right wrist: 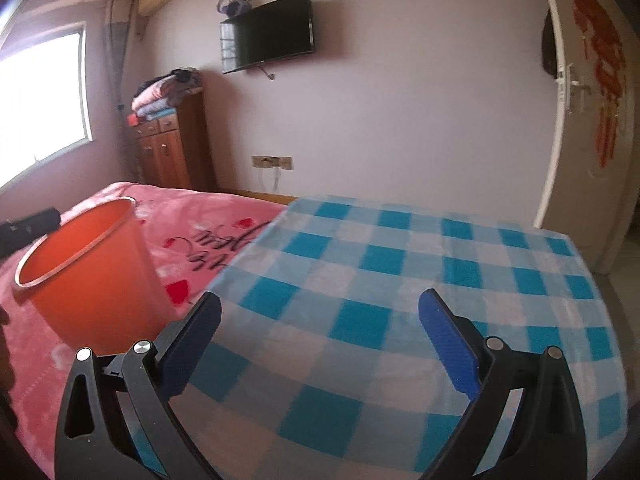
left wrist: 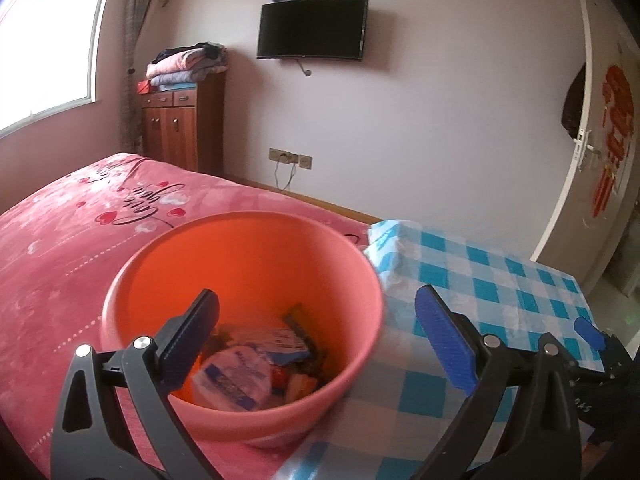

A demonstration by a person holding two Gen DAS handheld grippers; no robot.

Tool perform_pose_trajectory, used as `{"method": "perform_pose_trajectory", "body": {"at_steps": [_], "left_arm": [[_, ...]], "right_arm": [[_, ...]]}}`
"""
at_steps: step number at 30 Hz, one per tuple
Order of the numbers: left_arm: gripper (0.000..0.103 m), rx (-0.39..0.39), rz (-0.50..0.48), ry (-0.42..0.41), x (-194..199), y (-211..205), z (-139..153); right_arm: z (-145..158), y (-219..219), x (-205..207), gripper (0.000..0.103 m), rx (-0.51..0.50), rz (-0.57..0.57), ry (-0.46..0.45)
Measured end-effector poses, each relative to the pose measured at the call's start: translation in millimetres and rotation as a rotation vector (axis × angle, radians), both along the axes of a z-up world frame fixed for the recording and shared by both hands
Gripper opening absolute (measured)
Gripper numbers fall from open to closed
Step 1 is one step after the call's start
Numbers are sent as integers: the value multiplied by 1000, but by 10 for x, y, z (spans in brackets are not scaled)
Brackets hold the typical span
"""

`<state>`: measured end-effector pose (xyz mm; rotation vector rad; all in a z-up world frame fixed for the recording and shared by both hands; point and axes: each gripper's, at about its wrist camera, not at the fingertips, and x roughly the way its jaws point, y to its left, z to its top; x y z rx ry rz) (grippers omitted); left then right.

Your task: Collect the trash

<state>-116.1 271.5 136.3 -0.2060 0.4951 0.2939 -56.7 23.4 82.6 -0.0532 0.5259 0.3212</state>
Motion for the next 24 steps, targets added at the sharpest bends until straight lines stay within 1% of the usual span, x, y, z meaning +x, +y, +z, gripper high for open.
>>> {"method": "perform_pose_trajectory", "body": {"at_steps": [5, 13, 21, 24], "left_arm": [[99, 2, -44, -8, 33, -228, -2], [99, -10, -107, -9, 92, -554, -21], [99, -6, -164, 19, 132, -911, -88], [99, 12, -180, 37, 174, -1068, -112]], "right_arm": [[-45, -227, -48, 98, -11, -51, -21], [-67, -567, -93, 98, 8, -107, -24], [-85, -835, -135, 98, 11, -159, -45], [-108, -933, -145, 98, 7, -181, -50]]}}
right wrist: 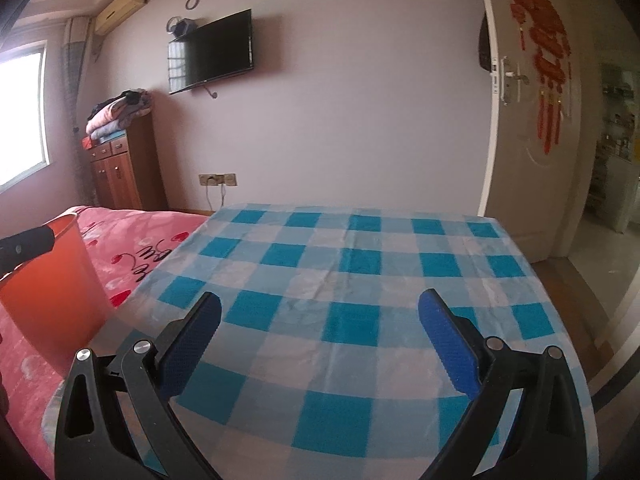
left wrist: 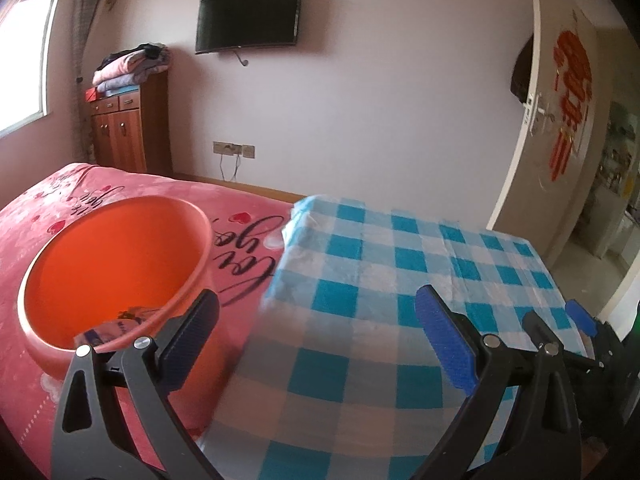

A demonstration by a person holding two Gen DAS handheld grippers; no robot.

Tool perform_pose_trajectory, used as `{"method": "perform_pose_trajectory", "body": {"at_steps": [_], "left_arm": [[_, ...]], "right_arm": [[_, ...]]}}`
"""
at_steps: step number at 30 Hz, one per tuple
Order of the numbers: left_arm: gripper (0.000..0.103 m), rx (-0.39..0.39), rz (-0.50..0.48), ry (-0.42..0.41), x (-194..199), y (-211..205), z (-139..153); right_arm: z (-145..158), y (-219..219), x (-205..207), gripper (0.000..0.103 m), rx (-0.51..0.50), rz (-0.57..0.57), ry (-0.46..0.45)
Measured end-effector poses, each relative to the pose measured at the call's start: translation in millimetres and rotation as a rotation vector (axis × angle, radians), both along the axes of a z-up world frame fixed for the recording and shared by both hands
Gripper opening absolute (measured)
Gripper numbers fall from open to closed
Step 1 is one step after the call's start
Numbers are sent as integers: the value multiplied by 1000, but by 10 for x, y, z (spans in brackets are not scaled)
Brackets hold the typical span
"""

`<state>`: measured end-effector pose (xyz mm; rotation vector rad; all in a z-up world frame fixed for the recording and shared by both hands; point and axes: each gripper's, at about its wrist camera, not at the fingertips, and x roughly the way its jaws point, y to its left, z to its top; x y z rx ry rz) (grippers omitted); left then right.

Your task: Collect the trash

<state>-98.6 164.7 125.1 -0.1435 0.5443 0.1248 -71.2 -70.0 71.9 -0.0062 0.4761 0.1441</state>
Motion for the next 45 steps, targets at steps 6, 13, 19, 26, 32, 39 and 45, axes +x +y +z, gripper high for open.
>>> {"method": "perform_pose_trajectory", "body": {"at_steps": [6, 13, 19, 26, 32, 39, 45], "left_arm": [[99, 18, -39, 24, 91, -284, -59], [99, 19, -71, 38, 203, -600, -133], [99, 23, -104, 47, 308, -871, -206], [99, 31, -129, 32, 401, -1179, -271], [99, 40, -146, 8, 460, -1430, -304], [99, 55, -164, -2, 521, -1649, -346], [99, 84, -157, -14, 538, -1778, -373]], "right_arm": [[-26, -224, -19, 98, 9, -37, -10], [-68, -518, -17, 98, 29, -85, -5], [-117, -752, -2, 98, 30, -129, -2], [-119, -1073, -8, 98, 59, -192, -6], [-104, -1322, -37, 98, 62, -249, -23], [-80, -1503, -72, 98, 55, -290, -46], [-79, -1612, -88, 98, 65, -307, -52]]}}
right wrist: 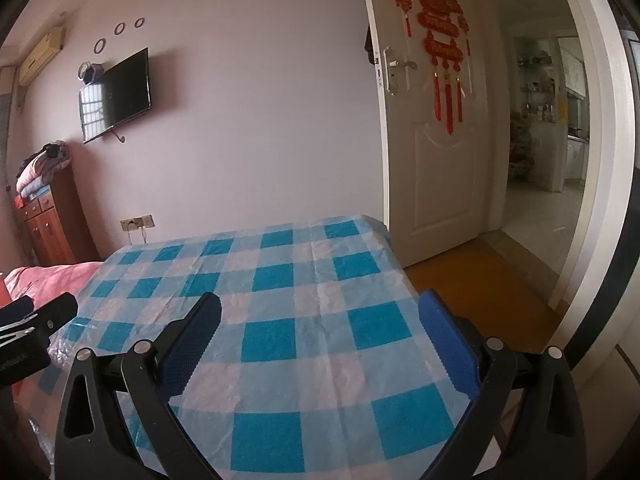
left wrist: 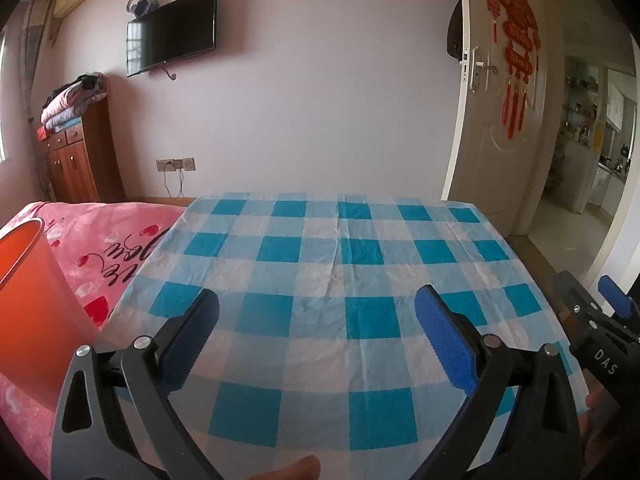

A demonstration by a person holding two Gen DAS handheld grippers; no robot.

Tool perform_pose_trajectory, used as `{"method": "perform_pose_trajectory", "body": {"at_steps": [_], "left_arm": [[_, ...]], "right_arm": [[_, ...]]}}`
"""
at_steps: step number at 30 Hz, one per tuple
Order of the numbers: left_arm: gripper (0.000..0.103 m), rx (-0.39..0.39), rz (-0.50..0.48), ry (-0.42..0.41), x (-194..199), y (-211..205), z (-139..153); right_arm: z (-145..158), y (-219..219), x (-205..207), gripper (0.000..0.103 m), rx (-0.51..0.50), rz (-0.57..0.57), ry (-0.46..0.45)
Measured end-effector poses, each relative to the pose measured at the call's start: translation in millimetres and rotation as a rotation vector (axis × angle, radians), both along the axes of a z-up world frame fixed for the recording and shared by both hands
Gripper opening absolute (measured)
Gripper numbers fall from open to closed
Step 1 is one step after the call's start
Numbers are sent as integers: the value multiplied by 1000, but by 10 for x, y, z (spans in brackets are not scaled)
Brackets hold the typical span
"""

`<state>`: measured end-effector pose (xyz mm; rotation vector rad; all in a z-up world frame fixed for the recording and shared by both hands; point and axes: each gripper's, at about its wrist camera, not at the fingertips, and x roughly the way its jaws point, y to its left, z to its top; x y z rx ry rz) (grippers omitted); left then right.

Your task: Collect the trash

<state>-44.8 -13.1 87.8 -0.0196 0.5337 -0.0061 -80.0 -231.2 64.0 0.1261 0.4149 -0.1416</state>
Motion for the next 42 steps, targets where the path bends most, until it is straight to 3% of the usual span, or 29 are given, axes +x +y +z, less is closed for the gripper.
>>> {"method": "perform_pose_trajectory", "body": {"at_steps": [12, 30, 42], "left_arm": [[99, 35, 9, -8, -26, -92, -18], [99, 22, 12, 7, -8, -68, -98], [99, -12, 6, 71, 106, -8, -292]], "right_arm": [[4, -20, -9, 98, 1, 22, -6], [-38, 98, 20, 98, -5, 61, 18], [-128, 128, 118, 98, -5, 73, 70]]}}
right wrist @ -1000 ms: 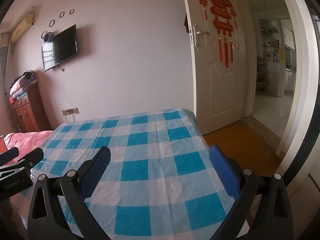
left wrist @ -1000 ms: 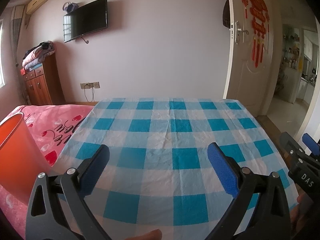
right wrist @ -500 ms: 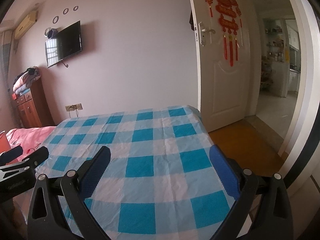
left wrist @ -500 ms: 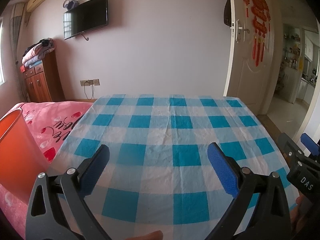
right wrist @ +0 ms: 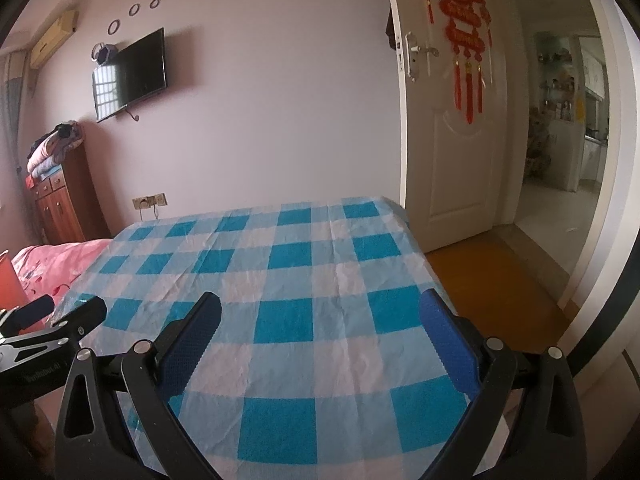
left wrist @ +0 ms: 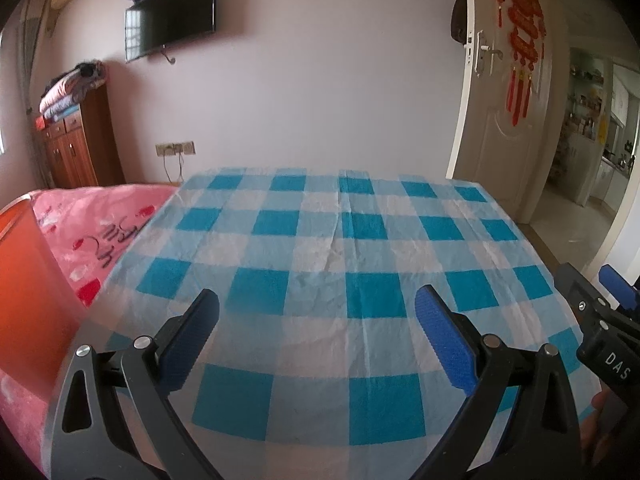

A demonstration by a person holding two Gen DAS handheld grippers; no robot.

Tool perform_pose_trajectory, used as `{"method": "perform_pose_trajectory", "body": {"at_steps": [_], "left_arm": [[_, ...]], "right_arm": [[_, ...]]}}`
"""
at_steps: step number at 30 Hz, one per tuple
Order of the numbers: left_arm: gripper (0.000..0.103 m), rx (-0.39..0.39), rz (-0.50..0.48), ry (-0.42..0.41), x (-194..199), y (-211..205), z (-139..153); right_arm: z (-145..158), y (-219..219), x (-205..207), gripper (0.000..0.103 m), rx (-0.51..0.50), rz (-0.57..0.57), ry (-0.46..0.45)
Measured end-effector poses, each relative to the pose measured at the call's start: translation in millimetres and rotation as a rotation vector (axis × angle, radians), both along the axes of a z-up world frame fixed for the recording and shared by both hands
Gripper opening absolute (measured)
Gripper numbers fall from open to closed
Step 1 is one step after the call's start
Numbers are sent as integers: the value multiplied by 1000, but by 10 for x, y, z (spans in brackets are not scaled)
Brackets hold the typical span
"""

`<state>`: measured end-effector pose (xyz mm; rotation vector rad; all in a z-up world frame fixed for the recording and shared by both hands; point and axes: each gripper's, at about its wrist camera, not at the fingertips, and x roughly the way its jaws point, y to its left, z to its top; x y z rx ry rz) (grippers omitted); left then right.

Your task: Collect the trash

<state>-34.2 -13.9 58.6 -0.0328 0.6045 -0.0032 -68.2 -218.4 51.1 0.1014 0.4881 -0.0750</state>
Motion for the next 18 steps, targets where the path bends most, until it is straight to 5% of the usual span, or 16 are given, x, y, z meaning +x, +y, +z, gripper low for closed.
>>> {"method": "perform_pose_trajectory", "body": {"at_steps": [18], "left_arm": [[99, 40, -21, 291, 447, -103, -677]], "right_arm": [[-638, 122, 515, 98, -73, -23, 389]]}}
